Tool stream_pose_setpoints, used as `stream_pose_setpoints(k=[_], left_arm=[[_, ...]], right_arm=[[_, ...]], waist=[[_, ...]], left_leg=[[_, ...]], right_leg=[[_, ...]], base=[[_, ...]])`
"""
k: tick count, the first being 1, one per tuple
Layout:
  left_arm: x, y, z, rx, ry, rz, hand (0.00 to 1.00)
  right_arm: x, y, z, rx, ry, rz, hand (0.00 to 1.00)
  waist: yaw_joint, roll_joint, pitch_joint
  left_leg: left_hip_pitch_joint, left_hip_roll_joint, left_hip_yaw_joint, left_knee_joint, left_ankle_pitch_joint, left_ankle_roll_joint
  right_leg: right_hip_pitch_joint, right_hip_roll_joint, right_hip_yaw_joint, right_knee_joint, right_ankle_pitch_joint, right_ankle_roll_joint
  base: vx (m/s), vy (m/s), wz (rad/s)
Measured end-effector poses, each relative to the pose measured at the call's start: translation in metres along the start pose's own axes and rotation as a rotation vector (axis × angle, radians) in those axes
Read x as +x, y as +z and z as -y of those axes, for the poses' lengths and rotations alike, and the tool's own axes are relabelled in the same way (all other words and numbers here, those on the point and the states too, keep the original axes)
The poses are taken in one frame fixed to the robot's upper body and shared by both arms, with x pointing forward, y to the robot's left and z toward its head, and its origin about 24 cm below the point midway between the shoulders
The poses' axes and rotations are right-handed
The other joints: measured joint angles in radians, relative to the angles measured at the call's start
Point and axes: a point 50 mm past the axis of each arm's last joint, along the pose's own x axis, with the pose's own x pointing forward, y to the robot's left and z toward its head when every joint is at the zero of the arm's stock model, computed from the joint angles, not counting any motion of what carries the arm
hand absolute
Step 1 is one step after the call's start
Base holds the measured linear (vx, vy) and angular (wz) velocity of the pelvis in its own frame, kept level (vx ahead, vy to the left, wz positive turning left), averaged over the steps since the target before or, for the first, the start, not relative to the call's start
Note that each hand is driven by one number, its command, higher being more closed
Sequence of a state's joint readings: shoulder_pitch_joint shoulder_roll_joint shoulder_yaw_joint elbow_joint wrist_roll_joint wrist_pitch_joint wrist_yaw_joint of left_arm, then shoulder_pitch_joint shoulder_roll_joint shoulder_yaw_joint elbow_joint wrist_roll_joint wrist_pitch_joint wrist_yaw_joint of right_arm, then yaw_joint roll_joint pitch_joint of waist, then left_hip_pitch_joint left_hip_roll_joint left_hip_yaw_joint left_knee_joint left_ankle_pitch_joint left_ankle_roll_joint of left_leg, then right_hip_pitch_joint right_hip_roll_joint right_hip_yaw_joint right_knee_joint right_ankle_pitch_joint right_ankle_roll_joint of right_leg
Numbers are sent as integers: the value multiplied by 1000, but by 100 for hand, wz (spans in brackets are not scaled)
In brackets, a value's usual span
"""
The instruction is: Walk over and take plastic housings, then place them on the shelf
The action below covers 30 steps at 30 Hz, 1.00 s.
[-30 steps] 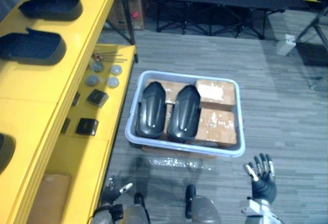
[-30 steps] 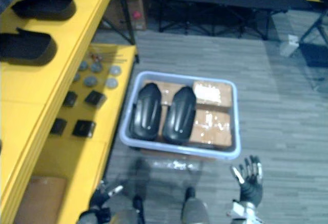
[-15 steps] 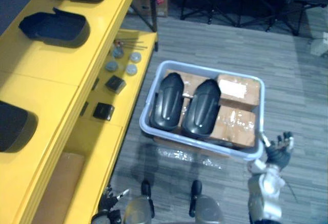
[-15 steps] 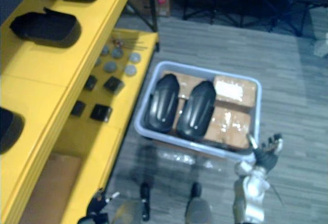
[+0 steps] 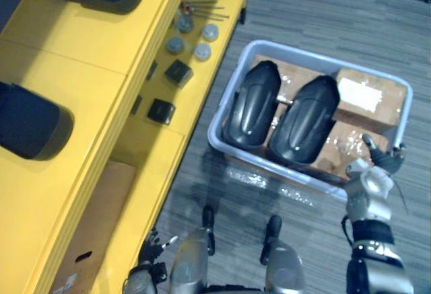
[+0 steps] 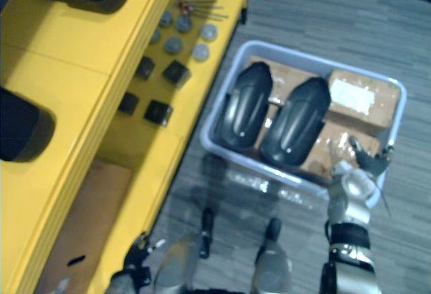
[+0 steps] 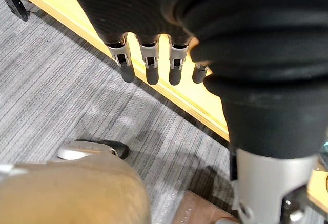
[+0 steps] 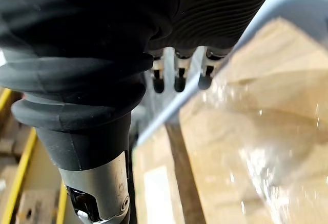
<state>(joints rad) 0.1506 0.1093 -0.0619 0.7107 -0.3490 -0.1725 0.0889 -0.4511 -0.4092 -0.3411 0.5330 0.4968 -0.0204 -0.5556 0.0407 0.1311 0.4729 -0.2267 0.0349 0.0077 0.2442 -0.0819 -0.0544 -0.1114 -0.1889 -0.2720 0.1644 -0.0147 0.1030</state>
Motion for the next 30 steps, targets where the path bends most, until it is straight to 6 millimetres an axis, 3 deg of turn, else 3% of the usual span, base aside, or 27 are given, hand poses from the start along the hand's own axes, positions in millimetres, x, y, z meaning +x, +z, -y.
stream_pose_setpoints(k=[3, 11, 24, 30], left_arm=[[1, 1, 2, -3, -12, -1, 0], [5, 5, 10, -18, -47, 5, 0], [4, 3, 12, -7, -59, -2, 0], [8, 4, 19, 17, -79, 2, 0]], right_arm=[[2, 8, -15, -14, 54, 25, 0], [7, 21, -27, -97, 129, 86, 0], [8, -1, -25, -198, 101, -57, 0], [13, 7, -31, -219, 84, -61, 0]], waist=[[3, 8, 6], [2, 22, 13], [3, 25, 13], [4, 55, 22]], left_leg=[[-26, -6, -1, 14, 1, 6], [-54, -19, -17, 44, 3, 12], [-55, -21, -17, 56, 4, 12], [-58, -21, -18, 64, 5, 14]], right_leg=[[-31, -10, 5, 24, -8, 6], [-65, -31, 2, 88, -35, 13], [-64, -33, 3, 99, -35, 12], [-70, -37, 4, 116, -39, 12]], base=[[-68, 30, 3], [-44, 10, 6], [-2, 1, 0], [-44, 11, 0]])
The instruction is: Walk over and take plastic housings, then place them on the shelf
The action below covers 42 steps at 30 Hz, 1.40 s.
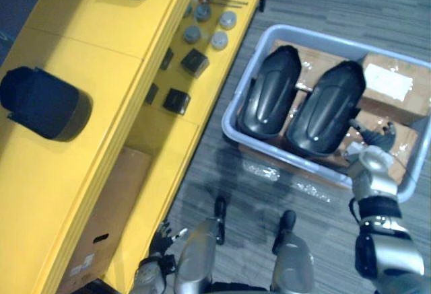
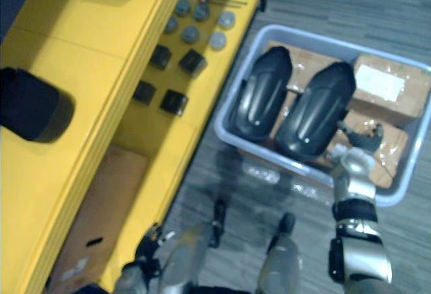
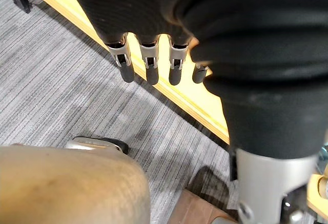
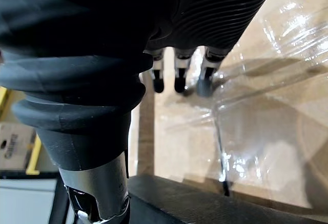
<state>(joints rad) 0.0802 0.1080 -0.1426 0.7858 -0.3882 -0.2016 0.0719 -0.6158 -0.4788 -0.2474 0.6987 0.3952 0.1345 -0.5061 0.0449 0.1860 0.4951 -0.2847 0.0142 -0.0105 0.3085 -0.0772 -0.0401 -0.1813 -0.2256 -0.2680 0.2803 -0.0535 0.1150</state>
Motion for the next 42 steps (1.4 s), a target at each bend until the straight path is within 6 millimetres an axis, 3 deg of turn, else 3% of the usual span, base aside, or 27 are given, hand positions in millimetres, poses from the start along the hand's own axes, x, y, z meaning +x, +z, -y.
stream_pose_setpoints(k=[13, 16, 17, 28, 37, 42], left_arm=[[6, 5, 12, -15, -26, 6, 0], [7, 6, 15, -29, -31, 9, 0], [7, 7, 16, -29, -32, 10, 0], [8, 8, 19, -53, -32, 1, 0], [8, 11, 24, -45, -52, 11, 0], [8, 13, 28, -38, -77, 33, 0]], right_arm=[[18, 16, 17, -129, -84, -48, 0], [23, 29, 22, -164, -107, -55, 0], [24, 30, 22, -171, -110, -63, 100], [34, 46, 46, -475, -80, -157, 100], [35, 55, 52, -749, -117, -226, 100], [36, 56, 53, -801, -112, -239, 100]], waist=[[19, 10, -6], [34, 15, -7], [36, 17, -6], [49, 21, -7], [59, 22, -8], [58, 23, -8]], left_leg=[[-51, -20, -40, 21, 12, 1], [-69, -24, -46, 33, 16, 2], [-69, -25, -49, 34, 16, 2], [-91, -25, -63, 49, 16, 1], [-96, -25, -68, 47, 20, 0], [-84, -24, -68, 40, 26, 0]], right_leg=[[-45, -28, -33, 78, -36, 1], [-65, -38, -35, 101, -47, 3], [-64, -39, -35, 102, -46, 4], [-67, -41, -59, 116, -51, 5], [-66, -41, -68, 111, -50, 6], [-53, -40, -73, 104, -49, 6]], base=[[-15, 7, 10], [-26, 11, 14], [0, 0, 0], [-12, 13, 5], [7, 8, 2], [2, 0, 1]])
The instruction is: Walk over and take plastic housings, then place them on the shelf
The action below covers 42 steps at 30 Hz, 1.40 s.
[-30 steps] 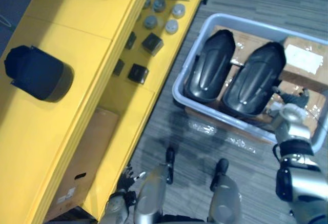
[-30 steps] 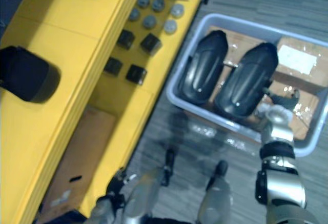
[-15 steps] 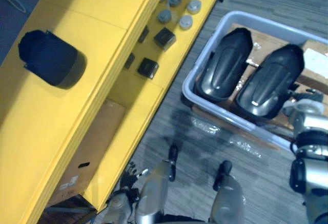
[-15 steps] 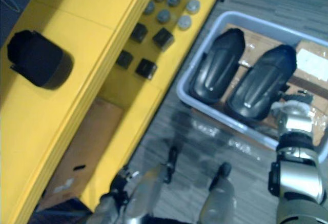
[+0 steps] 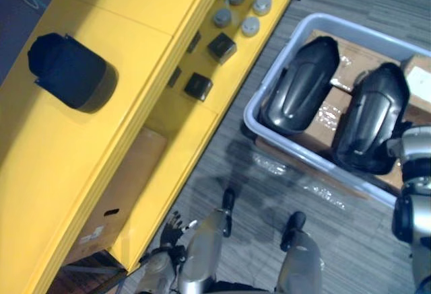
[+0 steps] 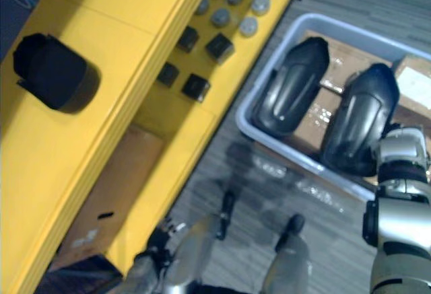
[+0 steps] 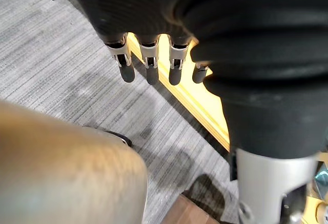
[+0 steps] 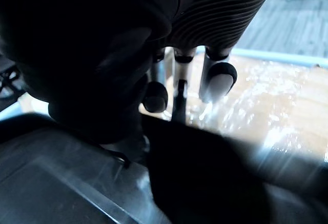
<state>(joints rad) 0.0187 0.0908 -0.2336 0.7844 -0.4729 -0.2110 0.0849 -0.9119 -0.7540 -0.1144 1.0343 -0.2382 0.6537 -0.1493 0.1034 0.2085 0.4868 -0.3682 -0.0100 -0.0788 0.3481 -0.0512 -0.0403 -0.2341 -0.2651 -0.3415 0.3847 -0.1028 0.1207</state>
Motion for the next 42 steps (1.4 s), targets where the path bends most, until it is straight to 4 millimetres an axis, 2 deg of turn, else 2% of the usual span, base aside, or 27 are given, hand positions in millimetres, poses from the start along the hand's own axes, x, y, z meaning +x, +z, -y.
stream_pose_setpoints(k=[4, 9, 12, 15, 18, 26, 33, 36, 39, 42], left_arm=[[-3, 4, 8, 2, -62, 33, 0], [-6, 24, 8, 6, -91, 131, 0], [-11, 40, 5, 26, -110, 206, 0], [-18, 52, 10, 55, -151, 265, 0], [-26, 68, 21, 36, -190, 329, 0], [-41, 100, 37, 79, -303, 416, 0], [-36, 119, 63, 121, -410, 405, 0], [-33, 137, 84, 116, -482, 413, 0], [-27, 153, 102, 105, -539, 411, 0], [-13, 174, 118, 118, -554, 397, 0]], right_arm=[[2, -2, 0, -66, -2, 18, 100], [3, 4, 2, -97, -64, 129, 100], [2, 10, 6, -122, -154, 237, 100], [1, 8, 9, -147, -222, 298, 100], [-7, 17, 12, -142, -290, 412, 100], [-26, 24, 14, -129, -414, 582, 100], [-39, 26, -10, -68, -401, 682, 100], [-48, 33, -15, -25, -410, 729, 100], [-58, 41, -29, 6, -391, 786, 100], [-69, 48, -45, 52, -341, 825, 100]], waist=[[-3, 1, -22], [-5, -4, -24], [-7, -23, -31], [-10, -43, -32], [-24, -70, -35], [-51, -99, -39], [-67, -126, -51], [-67, -128, -51], [-78, -134, -54], [-92, -155, -55]], left_leg=[[22, 2, -14, -30, 15, -3], [56, 17, -22, -45, 17, -6], [64, 20, -22, -68, 30, -8], [90, 21, -17, -86, 33, -8], [90, 27, -6, -99, 37, -8], [124, 37, 29, -134, 38, -8], [157, 54, 64, -154, 40, -12], [158, 60, 78, -164, 42, -15], [159, 68, 91, -164, 43, -17], [167, 76, 108, -163, 46, -21]], right_leg=[[32, 8, -19, -32, 10, -1], [98, 37, -37, -102, 41, -6], [106, 44, -39, -127, 55, -5], [136, 49, -40, -160, 70, -6], [141, 60, -35, -196, 91, -8], [169, 71, -9, -243, 112, -10], [184, 88, 24, -275, 132, -24], [181, 95, 41, -293, 135, -30], [170, 102, 55, -294, 148, -27], [161, 111, 73, -295, 158, -34]], base=[[2, -5, 9], [-1, -2, 1], [-10, -4, -1], [3, -3, -2], [19, -10, -8], [23, -7, -12], [14, -2, -14], [-38, 7, -12], [-5, 4, -15], [12, 12, -22]])
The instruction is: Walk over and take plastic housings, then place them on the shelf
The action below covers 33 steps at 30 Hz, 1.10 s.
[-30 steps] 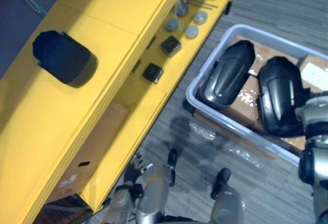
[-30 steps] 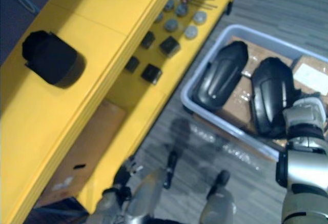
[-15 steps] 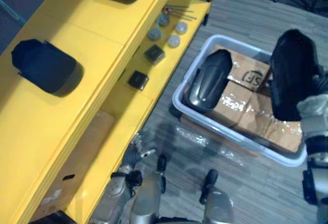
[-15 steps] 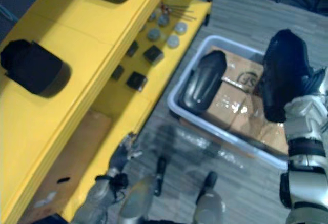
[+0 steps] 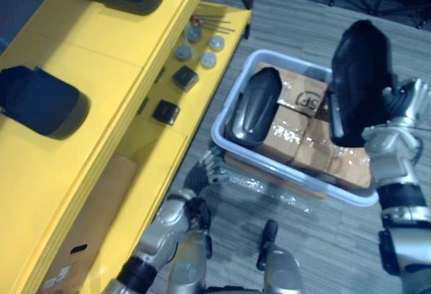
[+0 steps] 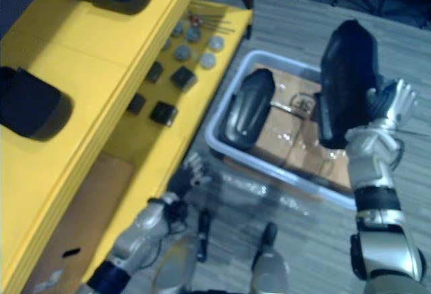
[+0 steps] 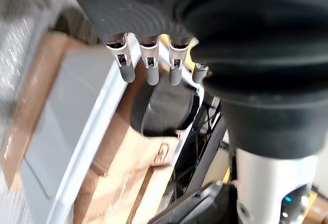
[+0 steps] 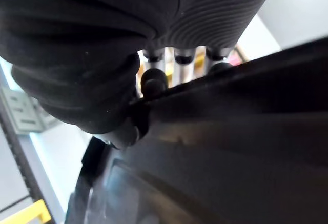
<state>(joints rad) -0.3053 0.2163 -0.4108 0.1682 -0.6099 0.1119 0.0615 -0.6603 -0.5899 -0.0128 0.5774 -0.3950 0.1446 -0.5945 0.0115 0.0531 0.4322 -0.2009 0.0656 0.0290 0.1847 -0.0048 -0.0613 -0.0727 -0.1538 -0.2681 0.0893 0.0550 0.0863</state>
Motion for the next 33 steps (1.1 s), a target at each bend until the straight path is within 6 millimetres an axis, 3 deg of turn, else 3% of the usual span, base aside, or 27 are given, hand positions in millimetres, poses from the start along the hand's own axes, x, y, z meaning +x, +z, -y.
stream_pose_setpoints(k=[6, 8, 14, 20, 28, 33], left_arm=[[40, 33, 0, 57, 47, 24, 0], [50, 42, 2, 66, 67, 31, 0], [65, 51, 6, 55, 121, 10, 0], [73, 60, 9, 73, 155, 8, 0], [75, 49, 9, 84, 234, -24, 0], [77, 53, 13, 63, 215, 1, 0]], right_arm=[[-3, 40, -6, 119, -33, 130, 100], [0, 55, -7, 143, -39, 167, 100], [8, 82, -6, 184, -55, 239, 100], [12, 97, -7, 196, -55, 276, 100], [7, 109, -10, 233, -89, 327, 100], [4, 112, -13, 245, -86, 351, 100]], waist=[[-51, -18, 0], [-52, -23, 2], [-79, -24, 2], [-80, -24, 2], [-79, -24, 2], [-78, -24, 2]], left_leg=[[9, 4, 42, 1, -1, 1], [6, 11, 68, 0, -1, 1], [-14, 19, 80, 1, 0, 0], [-35, 21, 88, 2, 0, 0], [-51, 20, 91, 2, 0, 0], [-73, 21, 86, 16, 0, 0]], right_leg=[[-17, 2, 50, -1, 11, 0], [-40, 8, 79, -1, 16, -3], [-69, 16, 96, 1, 23, -1], [-104, 17, 112, 16, 22, -1], [-137, 17, 132, 44, 10, -10], [-161, 18, 131, 64, 0, -8]], base=[[-24, 28, -21], [-44, 17, -31], [-9, 4, -9], [10, 9, -5], [-5, 4, -2], [-2, 0, 1]])
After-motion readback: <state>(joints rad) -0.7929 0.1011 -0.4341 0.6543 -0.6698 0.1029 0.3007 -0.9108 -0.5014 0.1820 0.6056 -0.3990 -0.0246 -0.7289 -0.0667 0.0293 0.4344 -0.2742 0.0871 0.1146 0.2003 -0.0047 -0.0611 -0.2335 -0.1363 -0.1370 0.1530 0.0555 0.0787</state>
